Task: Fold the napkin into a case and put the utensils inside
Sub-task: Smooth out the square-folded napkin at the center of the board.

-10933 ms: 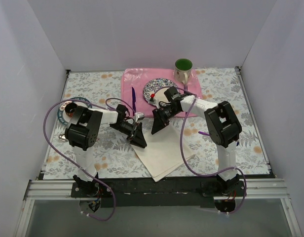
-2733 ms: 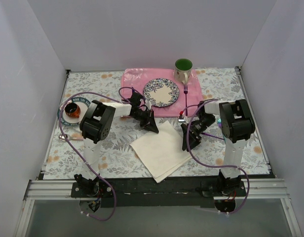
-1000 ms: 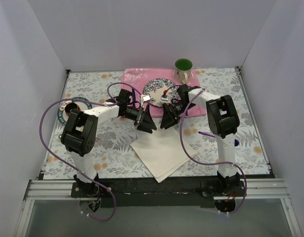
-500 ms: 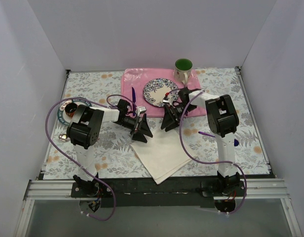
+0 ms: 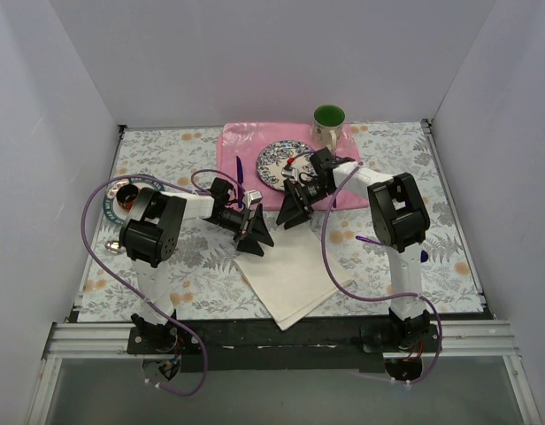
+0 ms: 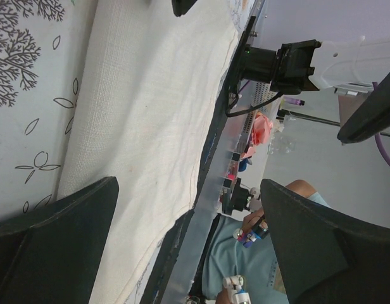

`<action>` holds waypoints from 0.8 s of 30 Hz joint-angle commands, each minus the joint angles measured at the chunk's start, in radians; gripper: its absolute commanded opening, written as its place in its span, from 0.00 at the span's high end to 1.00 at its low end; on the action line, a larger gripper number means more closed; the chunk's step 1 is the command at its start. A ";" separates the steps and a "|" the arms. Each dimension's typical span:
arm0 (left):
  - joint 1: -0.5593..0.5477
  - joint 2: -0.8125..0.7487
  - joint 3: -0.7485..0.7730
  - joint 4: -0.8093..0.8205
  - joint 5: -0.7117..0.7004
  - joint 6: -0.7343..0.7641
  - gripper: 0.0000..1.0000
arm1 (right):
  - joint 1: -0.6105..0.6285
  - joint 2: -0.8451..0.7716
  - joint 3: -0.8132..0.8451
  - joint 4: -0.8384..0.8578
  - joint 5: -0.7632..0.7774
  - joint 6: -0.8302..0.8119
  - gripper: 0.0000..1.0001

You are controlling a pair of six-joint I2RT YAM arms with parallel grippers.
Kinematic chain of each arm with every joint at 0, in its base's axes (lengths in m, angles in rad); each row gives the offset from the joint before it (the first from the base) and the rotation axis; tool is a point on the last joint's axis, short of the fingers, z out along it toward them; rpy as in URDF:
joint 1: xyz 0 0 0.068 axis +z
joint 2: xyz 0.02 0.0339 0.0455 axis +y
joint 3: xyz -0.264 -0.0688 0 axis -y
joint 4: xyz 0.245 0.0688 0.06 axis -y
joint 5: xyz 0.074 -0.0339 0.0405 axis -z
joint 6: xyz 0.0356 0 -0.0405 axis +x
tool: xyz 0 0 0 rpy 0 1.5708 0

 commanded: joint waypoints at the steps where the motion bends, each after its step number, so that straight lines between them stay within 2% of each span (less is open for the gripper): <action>1: 0.000 -0.017 -0.016 0.004 -0.077 0.032 0.03 | -0.004 0.033 -0.011 0.008 -0.003 0.001 0.01; 12: 0.020 -0.041 -0.069 0.004 -0.091 0.034 0.02 | -0.062 0.089 -0.002 -0.020 0.131 -0.086 0.01; 24: 0.048 -0.056 -0.090 -0.009 -0.080 0.049 0.02 | -0.113 0.122 -0.019 -0.030 0.171 -0.109 0.01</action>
